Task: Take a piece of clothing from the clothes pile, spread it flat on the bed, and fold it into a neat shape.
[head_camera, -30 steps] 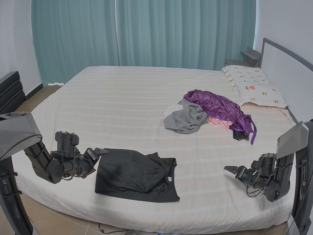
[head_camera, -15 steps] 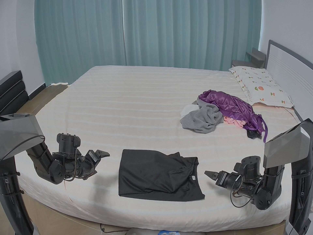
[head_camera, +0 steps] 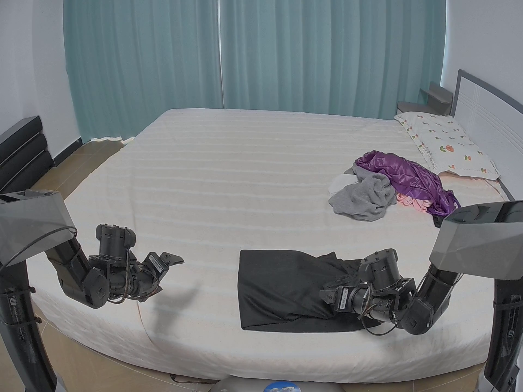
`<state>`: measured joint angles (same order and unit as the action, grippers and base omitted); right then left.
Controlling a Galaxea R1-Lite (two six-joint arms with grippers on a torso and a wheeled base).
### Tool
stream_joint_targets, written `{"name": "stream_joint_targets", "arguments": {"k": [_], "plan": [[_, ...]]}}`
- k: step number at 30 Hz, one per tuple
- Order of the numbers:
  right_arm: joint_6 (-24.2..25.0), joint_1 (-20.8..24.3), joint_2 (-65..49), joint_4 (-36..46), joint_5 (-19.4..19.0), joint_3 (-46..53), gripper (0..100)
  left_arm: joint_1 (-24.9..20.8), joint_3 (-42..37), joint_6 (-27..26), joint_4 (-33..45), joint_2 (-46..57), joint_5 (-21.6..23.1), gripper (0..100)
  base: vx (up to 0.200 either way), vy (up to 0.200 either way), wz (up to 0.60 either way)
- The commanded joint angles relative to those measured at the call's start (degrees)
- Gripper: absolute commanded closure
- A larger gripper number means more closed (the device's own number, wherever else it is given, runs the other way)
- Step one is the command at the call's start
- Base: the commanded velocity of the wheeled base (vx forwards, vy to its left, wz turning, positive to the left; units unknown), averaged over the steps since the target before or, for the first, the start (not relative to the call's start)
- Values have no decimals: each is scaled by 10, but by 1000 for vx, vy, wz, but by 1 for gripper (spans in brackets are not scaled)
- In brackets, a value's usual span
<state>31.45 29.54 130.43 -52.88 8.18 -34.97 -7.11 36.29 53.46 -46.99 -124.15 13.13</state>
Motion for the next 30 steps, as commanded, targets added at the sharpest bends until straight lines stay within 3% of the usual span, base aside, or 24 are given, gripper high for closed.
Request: {"name": "stream_joint_targets", "arguments": {"k": [1,4,12,15,22,25,30], "plan": [[-48,7,-25,50,42,-48,0,-2,0,-2,0,-7,-3,0,0,0,0],[-88,1,-25,101,76,-59,0,-2,0,-2,0,-7,-3,0,0,0,0],[-92,-7,-25,168,83,-55,0,-2,0,-2,0,-7,-3,0,0,0,0],[-98,-31,-45,216,88,-39,0,-2,1,-3,0,-7,-3,0,0,0,0],[-98,-90,-115,215,79,51,0,-3,0,-4,0,-7,-4,0,0,0,0],[-101,-113,-144,208,66,90,0,-3,0,-3,0,-7,-4,0,0,0,0],[-104,-157,-204,157,-33,158,0,-3,0,-4,0,-8,-4,0,0,0,0]]}}
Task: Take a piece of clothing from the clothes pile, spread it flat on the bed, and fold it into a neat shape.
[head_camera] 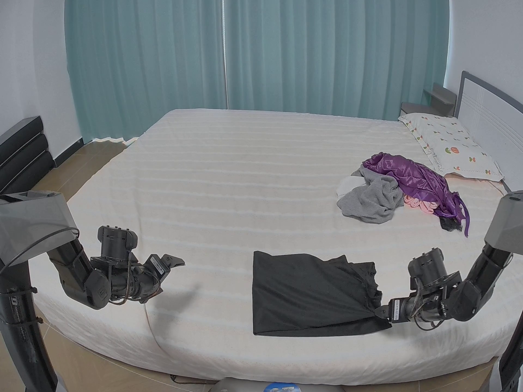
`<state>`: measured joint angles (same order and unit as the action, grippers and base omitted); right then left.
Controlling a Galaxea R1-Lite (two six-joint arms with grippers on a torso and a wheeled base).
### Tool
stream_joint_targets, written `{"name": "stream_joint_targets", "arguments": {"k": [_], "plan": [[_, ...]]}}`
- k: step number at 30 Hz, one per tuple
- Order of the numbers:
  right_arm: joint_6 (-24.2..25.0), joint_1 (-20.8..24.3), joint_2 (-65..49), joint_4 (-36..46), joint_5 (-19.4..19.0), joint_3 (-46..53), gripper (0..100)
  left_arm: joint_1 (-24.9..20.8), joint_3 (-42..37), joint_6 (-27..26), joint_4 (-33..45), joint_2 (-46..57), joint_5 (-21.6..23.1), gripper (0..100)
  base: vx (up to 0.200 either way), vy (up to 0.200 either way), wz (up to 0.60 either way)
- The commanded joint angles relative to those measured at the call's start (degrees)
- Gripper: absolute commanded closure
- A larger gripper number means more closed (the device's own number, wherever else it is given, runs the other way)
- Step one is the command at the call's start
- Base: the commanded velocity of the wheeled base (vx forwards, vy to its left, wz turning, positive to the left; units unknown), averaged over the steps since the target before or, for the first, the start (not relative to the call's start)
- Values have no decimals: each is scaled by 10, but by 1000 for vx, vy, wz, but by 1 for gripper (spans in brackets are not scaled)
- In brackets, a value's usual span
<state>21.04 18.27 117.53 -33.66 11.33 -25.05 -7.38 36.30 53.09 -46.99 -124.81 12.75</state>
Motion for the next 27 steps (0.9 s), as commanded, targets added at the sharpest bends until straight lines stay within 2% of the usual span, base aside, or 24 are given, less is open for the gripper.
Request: {"name": "stream_joint_targets", "arguments": {"k": [1,5,9,11,18,19,27], "plan": [[3,-46,-74,-46,-84,61,0,0,0,1,0,-1,0,0,0,0,0],[14,-42,-57,-87,-138,53,0,0,0,1,0,-1,0,0,0,0,0],[70,-25,-8,-114,-168,18,0,0,0,0,0,-1,0,0,0,0,0],[83,-23,32,-125,-169,-3,0,0,0,0,0,-1,0,0,0,0,0],[81,-36,133,-178,-167,-36,0,0,0,0,0,-1,0,0,0,0,0],[77,-40,137,-183,-167,-36,100,0,1,0,0,-2,0,0,0,0,0],[78,-53,77,-186,-169,19,100,0,0,0,0,-2,0,0,0,0,0]]}}
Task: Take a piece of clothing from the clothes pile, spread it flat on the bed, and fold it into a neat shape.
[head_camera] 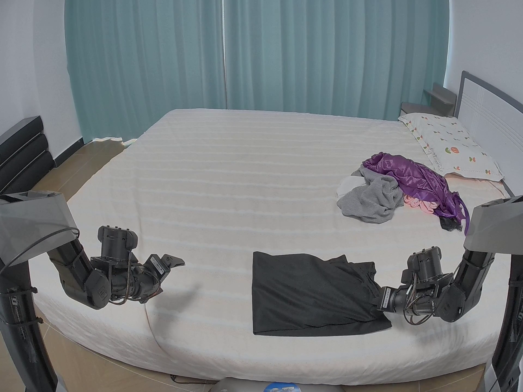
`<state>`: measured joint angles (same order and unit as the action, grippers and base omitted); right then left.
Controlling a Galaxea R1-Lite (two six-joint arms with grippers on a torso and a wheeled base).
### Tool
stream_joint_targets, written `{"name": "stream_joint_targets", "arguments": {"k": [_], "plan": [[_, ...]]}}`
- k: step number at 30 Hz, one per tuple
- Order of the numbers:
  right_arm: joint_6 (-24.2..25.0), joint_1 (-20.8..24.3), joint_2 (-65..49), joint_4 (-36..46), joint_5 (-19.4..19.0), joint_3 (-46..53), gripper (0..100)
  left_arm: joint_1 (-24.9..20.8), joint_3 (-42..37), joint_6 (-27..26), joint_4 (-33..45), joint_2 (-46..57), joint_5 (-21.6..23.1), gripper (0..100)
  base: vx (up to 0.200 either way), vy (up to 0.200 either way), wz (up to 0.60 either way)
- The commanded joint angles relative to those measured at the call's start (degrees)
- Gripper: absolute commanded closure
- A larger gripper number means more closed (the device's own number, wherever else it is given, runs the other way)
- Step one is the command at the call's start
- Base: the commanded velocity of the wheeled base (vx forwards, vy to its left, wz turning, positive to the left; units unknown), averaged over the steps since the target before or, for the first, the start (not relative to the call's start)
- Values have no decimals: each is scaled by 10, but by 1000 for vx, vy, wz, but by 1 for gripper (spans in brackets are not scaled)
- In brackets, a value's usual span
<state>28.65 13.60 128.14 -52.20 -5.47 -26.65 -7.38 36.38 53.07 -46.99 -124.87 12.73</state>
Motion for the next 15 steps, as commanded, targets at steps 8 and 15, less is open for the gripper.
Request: {"name": "stream_joint_targets", "arguments": {"k": [8,15], "plan": [[8,-10,-46,-1,-7,80,100,-3,-2,0,0,-1,-1,0,0,0,0],[11,-15,-40,-9,-19,69,0,-4,-1,0,0,-1,-1,0,0,0,0]]}}
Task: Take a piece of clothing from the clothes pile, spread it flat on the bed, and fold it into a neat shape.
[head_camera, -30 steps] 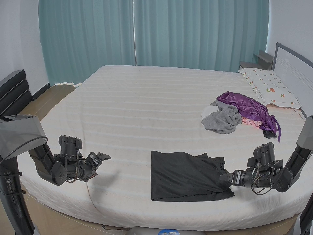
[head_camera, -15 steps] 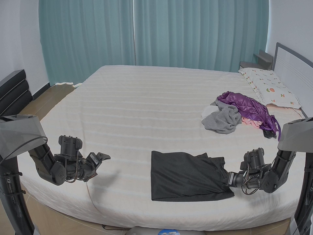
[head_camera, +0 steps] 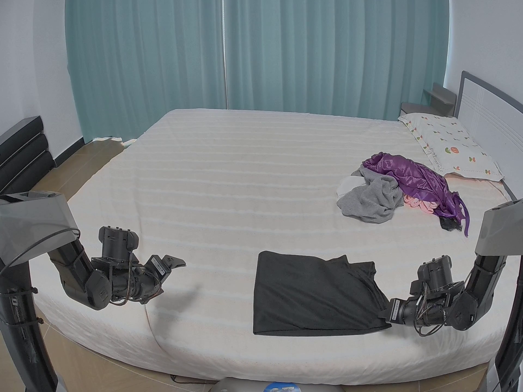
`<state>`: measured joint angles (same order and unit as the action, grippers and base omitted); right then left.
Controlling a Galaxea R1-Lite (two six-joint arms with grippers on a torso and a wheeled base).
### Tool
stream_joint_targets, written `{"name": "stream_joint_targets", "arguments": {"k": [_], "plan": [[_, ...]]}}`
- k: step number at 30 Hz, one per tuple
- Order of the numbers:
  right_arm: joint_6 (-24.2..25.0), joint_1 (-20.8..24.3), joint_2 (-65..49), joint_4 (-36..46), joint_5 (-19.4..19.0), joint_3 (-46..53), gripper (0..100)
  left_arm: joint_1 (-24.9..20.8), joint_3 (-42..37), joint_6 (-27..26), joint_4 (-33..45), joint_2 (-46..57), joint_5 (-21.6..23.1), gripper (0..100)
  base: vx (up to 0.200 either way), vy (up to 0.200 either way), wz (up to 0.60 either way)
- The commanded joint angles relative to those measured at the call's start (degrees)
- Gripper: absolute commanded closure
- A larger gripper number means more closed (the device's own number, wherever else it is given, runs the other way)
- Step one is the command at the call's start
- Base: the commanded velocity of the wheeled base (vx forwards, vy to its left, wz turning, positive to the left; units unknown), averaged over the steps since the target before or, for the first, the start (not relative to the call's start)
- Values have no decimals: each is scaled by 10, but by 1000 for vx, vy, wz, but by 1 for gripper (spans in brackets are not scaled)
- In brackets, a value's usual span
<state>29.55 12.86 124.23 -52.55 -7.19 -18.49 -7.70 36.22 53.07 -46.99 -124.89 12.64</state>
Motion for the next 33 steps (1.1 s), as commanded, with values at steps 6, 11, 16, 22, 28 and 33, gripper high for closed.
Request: {"name": "stream_joint_targets", "arguments": {"k": [6,11,16,22,28,33], "plan": [[49,-23,0,-21,-21,-85,0,0,1,0,0,-2,0,0,0,0,0],[71,-17,31,-7,-42,-169,0,0,1,0,0,-2,0,0,0,0,0],[70,-11,95,16,-46,-256,0,0,3,0,0,-4,0,0,0,0,0],[69,-10,147,52,-56,-335,0,0,4,1,0,-4,0,0,0,0,0],[61,-11,167,59,-63,-346,100,0,3,1,0,-4,-1,0,0,0,0],[62,-17,156,54,-63,-341,100,0,1,1,0,-4,-5,0,0,0,0]]}}
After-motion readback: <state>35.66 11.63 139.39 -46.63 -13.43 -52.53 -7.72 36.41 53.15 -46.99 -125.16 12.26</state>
